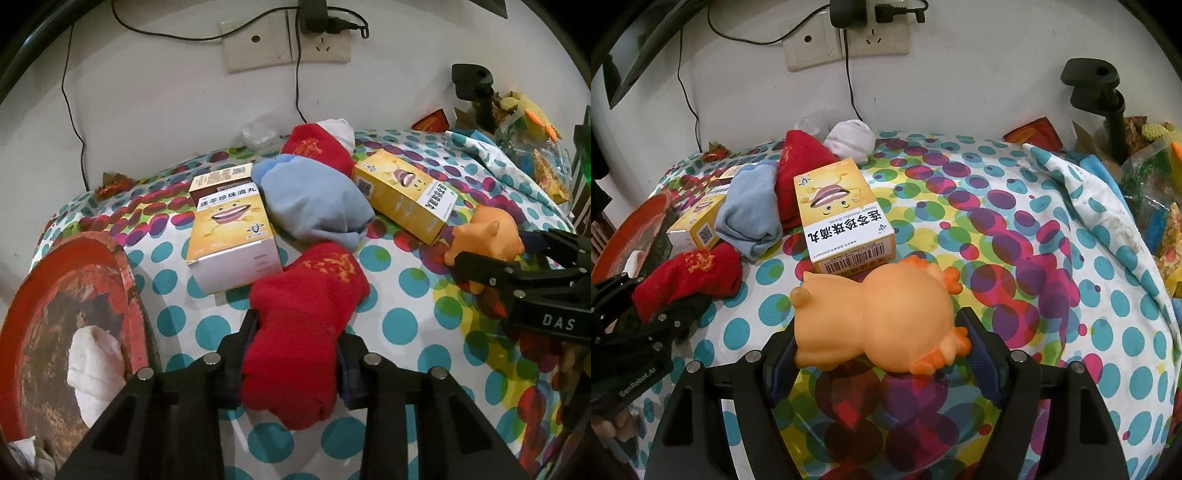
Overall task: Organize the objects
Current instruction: 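Grasp the red sock with the left gripper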
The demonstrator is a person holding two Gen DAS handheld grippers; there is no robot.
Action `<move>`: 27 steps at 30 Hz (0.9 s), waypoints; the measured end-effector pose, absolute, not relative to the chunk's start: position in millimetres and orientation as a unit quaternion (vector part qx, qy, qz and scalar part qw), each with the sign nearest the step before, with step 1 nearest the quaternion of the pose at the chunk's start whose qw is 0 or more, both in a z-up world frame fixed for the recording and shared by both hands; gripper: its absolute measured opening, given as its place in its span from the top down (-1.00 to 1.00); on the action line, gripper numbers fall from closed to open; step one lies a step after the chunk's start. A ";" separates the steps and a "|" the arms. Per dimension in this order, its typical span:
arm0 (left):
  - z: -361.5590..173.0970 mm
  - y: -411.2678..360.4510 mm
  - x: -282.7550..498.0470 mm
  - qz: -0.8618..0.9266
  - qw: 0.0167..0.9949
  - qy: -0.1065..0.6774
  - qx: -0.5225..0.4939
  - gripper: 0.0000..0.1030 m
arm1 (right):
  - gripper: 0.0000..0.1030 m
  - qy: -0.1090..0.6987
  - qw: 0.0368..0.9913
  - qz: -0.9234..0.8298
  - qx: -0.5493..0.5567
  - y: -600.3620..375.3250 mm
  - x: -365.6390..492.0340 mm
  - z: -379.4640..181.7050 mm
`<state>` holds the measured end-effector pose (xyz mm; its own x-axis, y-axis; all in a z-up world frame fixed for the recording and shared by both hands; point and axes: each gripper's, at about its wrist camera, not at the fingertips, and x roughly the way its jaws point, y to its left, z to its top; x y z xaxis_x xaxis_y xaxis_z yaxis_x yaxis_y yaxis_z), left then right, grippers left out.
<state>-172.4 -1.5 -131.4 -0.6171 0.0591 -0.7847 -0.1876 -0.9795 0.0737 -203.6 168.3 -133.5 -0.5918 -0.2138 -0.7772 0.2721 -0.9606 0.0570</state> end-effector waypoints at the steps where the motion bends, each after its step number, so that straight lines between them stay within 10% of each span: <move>1: -129.9 -2.7 -171.4 0.897 0.067 0.072 -0.432 0.32 | -0.46 0.034 0.136 -0.891 0.431 168.0 -203.3 -133.7; 27: -93.7 -25.4 -130.2 0.894 0.093 0.036 -0.437 0.32 | -0.48 0.033 0.134 -0.891 0.432 168.3 -203.7 -134.1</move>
<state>-130.2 -25.4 -93.7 -0.6007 0.1356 -0.7879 -0.1978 -0.9801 -0.0178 -203.7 168.3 -134.1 -0.5902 -0.2099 -0.7795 0.2662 -0.9622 0.0575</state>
